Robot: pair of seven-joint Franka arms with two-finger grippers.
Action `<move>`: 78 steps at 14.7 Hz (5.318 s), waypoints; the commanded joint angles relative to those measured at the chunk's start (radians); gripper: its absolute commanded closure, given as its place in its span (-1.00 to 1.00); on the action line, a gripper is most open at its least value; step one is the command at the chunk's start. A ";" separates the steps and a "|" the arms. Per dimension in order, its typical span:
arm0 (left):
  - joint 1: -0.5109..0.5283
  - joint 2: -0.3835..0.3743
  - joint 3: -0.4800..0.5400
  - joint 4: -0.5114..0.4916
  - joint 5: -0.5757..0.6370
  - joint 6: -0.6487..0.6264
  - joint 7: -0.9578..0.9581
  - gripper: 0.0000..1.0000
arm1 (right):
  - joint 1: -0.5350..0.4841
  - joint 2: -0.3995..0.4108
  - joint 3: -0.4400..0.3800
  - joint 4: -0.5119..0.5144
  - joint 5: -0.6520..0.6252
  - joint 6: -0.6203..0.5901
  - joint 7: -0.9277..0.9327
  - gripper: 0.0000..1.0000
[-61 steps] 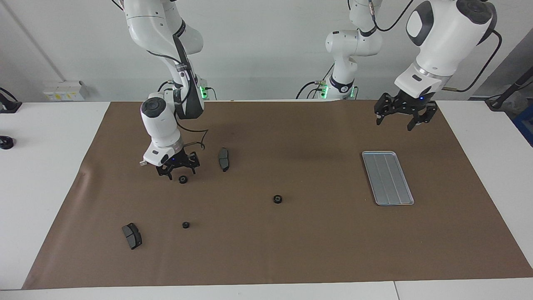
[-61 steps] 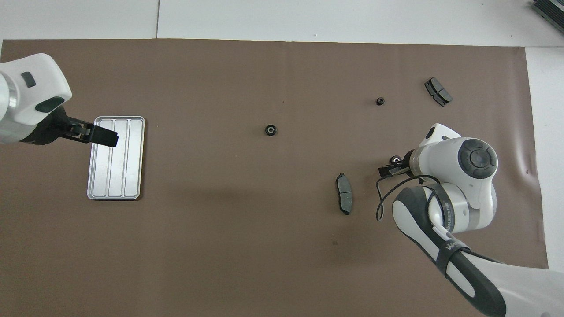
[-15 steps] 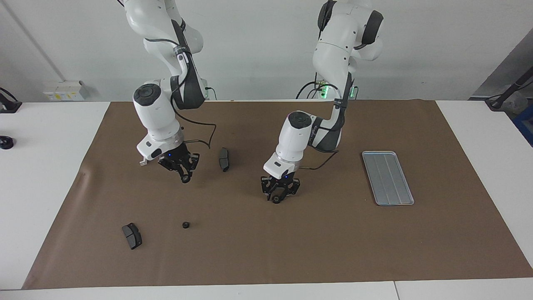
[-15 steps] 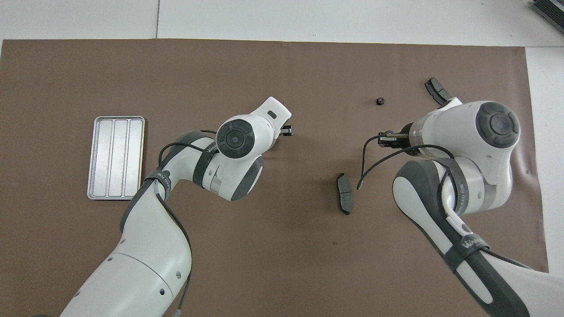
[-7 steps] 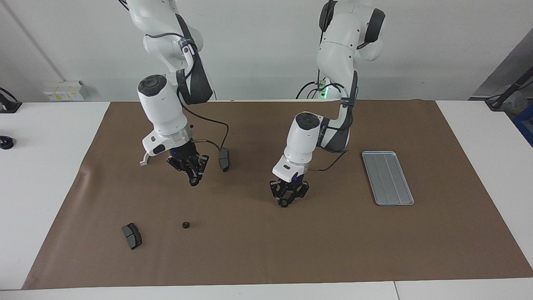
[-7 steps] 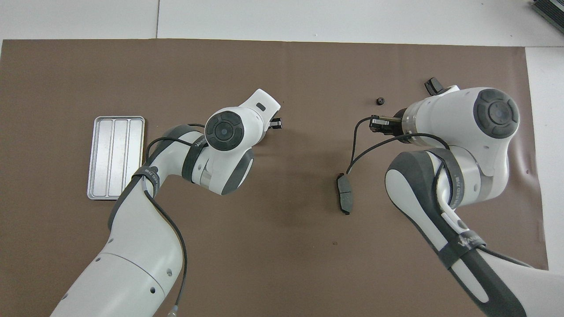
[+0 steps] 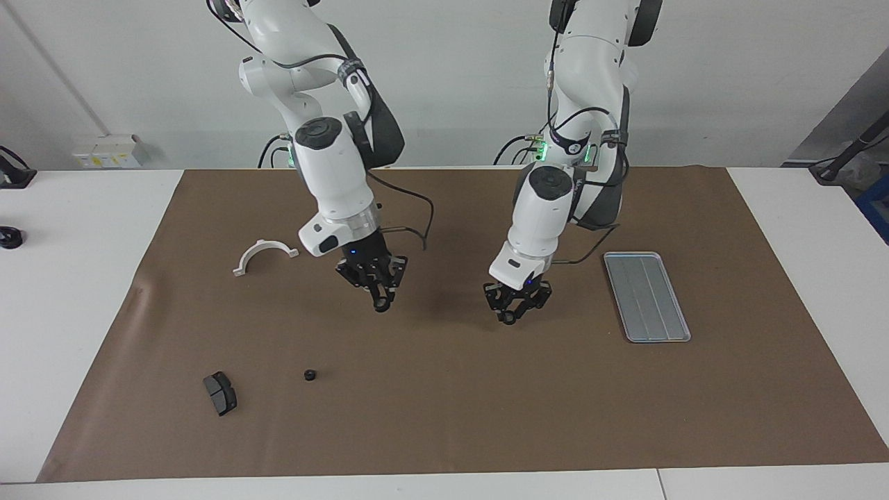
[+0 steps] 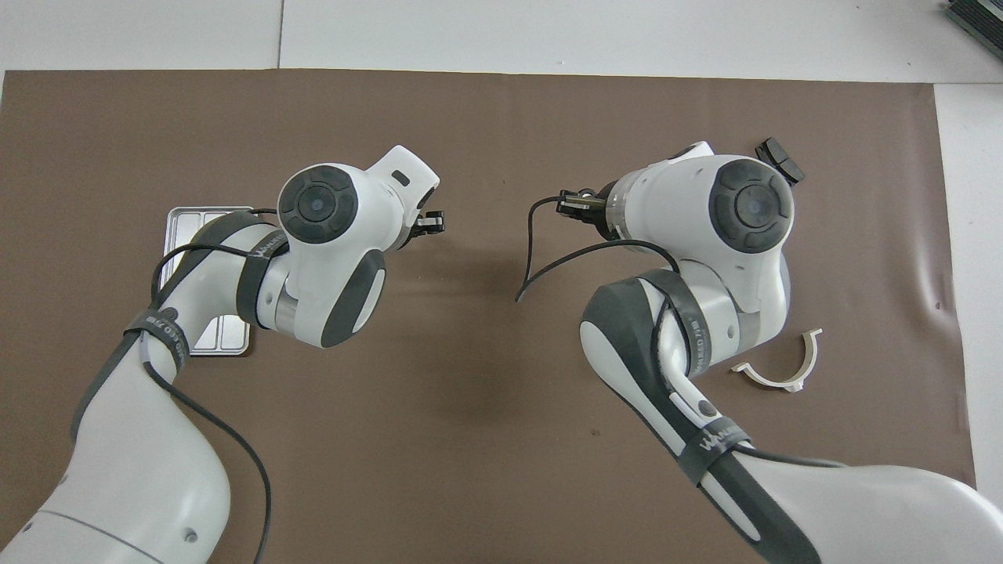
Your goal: Pick bearing gear from pile to tray
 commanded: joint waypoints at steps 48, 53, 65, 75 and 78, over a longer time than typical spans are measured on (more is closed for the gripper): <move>0.036 0.121 -0.023 0.259 0.006 -0.060 0.120 -1.00 | -0.184 0.333 -0.099 0.208 -0.095 0.029 -0.416 0.11; -0.024 0.230 -0.018 0.343 0.006 0.013 0.020 -1.00 | -0.181 0.337 -0.099 0.213 -0.097 0.022 -0.401 0.48; -0.095 0.316 -0.011 0.311 0.016 0.136 -0.083 -1.00 | -0.181 0.201 -0.101 0.234 -0.097 -0.175 -0.321 1.00; -0.103 0.314 -0.011 0.280 0.020 0.150 -0.129 -0.40 | -0.185 0.078 -0.098 0.225 -0.074 -0.330 -0.272 1.00; -0.103 0.313 -0.011 0.280 0.020 0.150 -0.138 -0.10 | -0.185 0.080 -0.098 0.225 -0.057 -0.324 -0.270 1.00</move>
